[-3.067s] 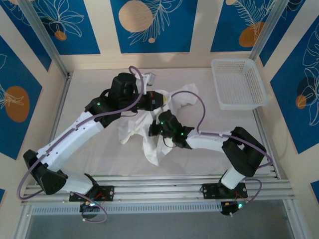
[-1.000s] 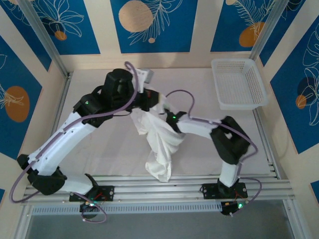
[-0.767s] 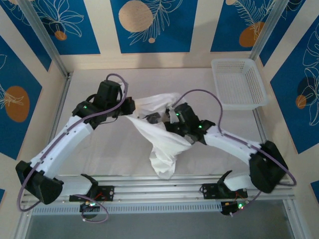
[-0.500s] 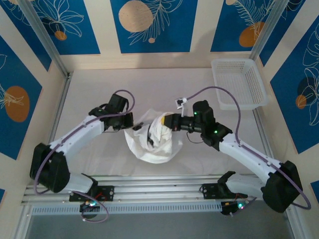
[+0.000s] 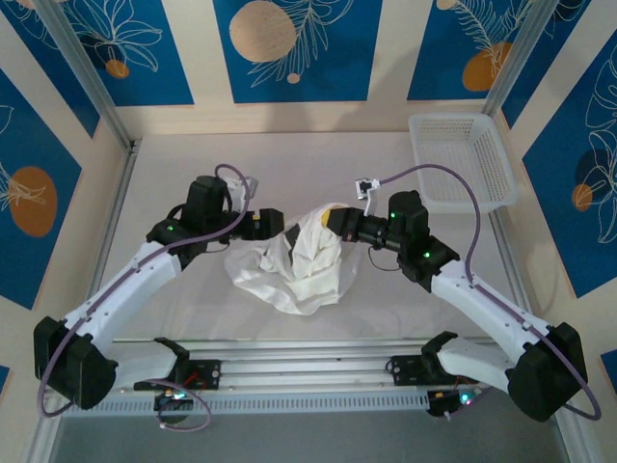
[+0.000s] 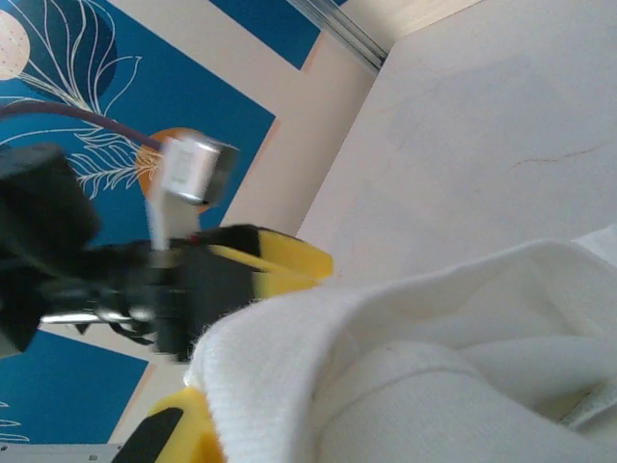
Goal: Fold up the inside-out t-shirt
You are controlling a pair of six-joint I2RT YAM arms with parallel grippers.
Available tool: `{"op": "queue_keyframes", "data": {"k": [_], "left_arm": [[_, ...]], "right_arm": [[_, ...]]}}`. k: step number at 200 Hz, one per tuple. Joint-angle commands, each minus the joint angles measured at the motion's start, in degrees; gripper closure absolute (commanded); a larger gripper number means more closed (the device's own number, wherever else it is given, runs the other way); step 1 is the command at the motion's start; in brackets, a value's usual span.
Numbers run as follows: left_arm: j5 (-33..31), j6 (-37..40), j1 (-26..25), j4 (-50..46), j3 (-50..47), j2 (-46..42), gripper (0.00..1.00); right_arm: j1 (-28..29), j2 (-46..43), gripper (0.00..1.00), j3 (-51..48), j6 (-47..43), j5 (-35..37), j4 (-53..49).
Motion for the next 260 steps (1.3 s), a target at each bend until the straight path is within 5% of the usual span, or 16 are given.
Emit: {"op": "queue_keyframes", "data": {"k": [1, 18, 45, 53, 67, 96, 119, 145, 179, 217, 229, 247, 260], "left_arm": [[10.27, 7.78, -4.65, 1.03, 2.27, 2.01, 0.14], [6.31, 10.97, -6.75, -1.06, 3.74, 4.35, 0.12], [9.88, 9.74, -7.38, 2.42, 5.57, 9.31, 0.18], [10.73, 9.40, -7.48, 3.22, 6.24, 10.00, 0.34], [11.76, 8.29, -7.46, 5.14, 6.67, 9.54, 1.00], [11.38, -3.53, -3.63, 9.25, 8.39, 4.82, 1.00], [14.75, -14.12, -1.51, 15.15, 10.36, 2.53, 1.00], [15.42, -14.00, -1.54, 12.59, 13.88, 2.45, 1.00], [16.06, -14.93, -1.51, 13.45, 14.86, 3.05, 1.00], [15.80, -16.17, -1.53, 13.57, 17.61, 2.75, 1.00], [15.08, -16.04, -1.52, 12.87, 19.95, 2.94, 1.00], [10.15, -9.94, -0.63, 3.18, 27.60, 3.64, 1.00], [6.28, -5.18, 1.78, -5.85, 35.65, 5.14, 1.00]], "right_arm": [[-0.22, 0.99, 1.00, 2.53, 1.50, -0.64, 0.72], [0.06, 1.60, 1.00, 3.75, 2.02, -1.30, -0.12], [0.33, 2.27, 1.00, 5.27, 1.28, -1.60, -2.12], [0.33, 2.18, 1.00, 5.46, 1.15, -0.82, -3.12], [-0.12, 1.86, 1.00, 5.74, 1.15, 2.49, -7.36], [-3.89, 2.49, 0.88, 4.78, -2.41, 13.64, -24.14], [-5.72, 1.64, 0.75, 2.53, -9.97, 8.08, -26.49], [-2.34, -4.70, 0.57, -1.01, -12.18, 0.41, -15.71], [0.77, -8.94, 0.24, -7.61, -10.61, 2.74, -0.13], [4.33, 0.61, 0.15, -2.66, -12.30, 5.92, 0.68], [5.31, 3.63, 0.26, -1.02, -14.01, 10.02, -1.15], [3.45, 4.19, 0.98, 2.50, -14.16, 11.81, -5.70], [1.13, 0.67, 1.00, 7.57, -13.08, 8.44, -9.99]]}}
